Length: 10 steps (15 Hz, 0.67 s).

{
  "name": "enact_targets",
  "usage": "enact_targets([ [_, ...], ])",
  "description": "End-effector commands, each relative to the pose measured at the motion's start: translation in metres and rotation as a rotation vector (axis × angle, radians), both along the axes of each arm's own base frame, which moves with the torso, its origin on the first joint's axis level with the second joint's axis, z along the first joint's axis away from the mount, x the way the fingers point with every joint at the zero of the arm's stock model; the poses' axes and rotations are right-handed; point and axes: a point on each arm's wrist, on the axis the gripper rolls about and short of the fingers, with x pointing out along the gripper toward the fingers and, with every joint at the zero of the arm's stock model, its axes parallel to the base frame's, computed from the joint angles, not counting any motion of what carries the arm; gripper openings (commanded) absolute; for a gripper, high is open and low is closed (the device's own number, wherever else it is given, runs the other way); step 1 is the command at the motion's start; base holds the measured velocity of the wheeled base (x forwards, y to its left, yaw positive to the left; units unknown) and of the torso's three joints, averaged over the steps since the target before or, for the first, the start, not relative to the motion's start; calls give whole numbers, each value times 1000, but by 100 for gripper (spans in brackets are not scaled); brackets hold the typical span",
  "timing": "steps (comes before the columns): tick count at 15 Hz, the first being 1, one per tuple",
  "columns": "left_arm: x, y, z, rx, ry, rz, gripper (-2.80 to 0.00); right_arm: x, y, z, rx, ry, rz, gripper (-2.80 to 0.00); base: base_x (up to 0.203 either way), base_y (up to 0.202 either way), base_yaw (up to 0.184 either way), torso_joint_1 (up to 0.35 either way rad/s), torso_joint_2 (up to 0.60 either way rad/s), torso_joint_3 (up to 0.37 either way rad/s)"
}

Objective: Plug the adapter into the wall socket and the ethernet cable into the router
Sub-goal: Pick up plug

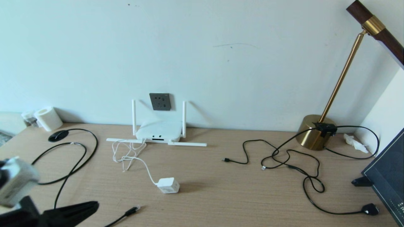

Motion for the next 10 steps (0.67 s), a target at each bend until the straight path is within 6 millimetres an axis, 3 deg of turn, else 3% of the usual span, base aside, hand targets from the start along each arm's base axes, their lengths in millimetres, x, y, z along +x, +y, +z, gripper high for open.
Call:
enact_targets([
  [1, 48, -16, -19, 64, 191, -32, -280, 0, 0, 0, 0, -1, 0, -280, 0, 0, 0, 0, 0, 0],
  [4, 95, -33, -2, 82, 173, -114, -280, 0, 0, 0, 2, 0, 0, -280, 0, 0, 0, 0, 0, 0],
  [10, 124, -43, 0, 270, 113, -282, -280, 0, 0, 0, 5, -2, -2, -280, 0, 0, 0, 0, 0, 0],
])
